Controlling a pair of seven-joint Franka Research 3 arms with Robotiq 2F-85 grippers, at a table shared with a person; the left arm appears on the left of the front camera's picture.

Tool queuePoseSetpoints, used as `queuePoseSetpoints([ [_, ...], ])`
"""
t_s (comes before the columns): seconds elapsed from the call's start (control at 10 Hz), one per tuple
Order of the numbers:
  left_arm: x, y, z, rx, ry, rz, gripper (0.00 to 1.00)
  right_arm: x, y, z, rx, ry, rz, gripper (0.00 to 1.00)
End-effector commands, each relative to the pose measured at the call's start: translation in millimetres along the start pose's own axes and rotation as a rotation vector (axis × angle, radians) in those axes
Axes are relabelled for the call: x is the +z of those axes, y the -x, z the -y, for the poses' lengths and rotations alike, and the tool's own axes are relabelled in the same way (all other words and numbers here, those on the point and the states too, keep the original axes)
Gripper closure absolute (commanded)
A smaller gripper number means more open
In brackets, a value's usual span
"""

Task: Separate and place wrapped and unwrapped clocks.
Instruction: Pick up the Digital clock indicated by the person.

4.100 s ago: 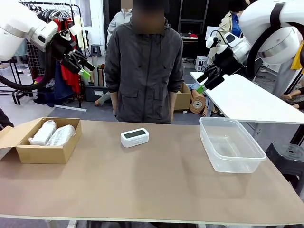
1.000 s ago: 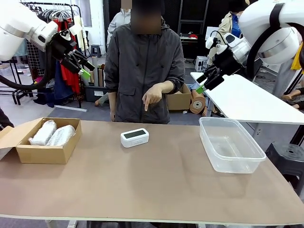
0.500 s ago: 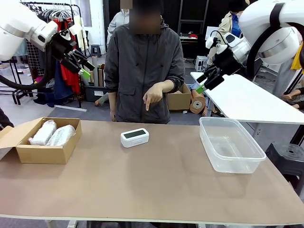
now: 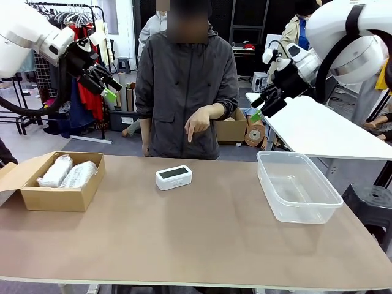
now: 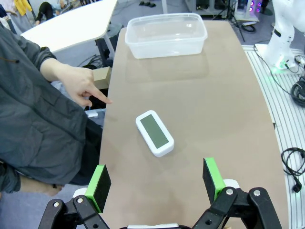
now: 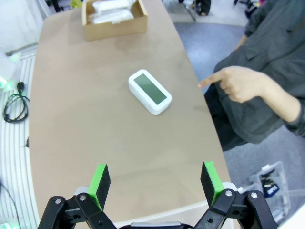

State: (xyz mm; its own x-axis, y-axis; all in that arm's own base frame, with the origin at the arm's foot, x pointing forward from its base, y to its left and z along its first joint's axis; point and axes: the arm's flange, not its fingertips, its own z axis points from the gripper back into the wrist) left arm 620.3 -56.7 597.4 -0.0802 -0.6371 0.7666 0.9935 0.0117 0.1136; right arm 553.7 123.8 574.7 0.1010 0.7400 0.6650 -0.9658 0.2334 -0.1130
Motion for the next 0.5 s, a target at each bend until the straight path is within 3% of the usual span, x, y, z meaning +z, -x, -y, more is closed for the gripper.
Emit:
queuePoseSetpoints([
  [0.0, 1, -1, 0, -0.008, -0.008, -0.002, 0.0, -28, -20, -22, 0.074, 0.003, -0.082, 0.0],
  [0.4, 1, -1, 0, -0.008, -0.008, -0.002, 0.0, -112, -75, -29, 0.22, -0.173, -0.262, 0.0],
])
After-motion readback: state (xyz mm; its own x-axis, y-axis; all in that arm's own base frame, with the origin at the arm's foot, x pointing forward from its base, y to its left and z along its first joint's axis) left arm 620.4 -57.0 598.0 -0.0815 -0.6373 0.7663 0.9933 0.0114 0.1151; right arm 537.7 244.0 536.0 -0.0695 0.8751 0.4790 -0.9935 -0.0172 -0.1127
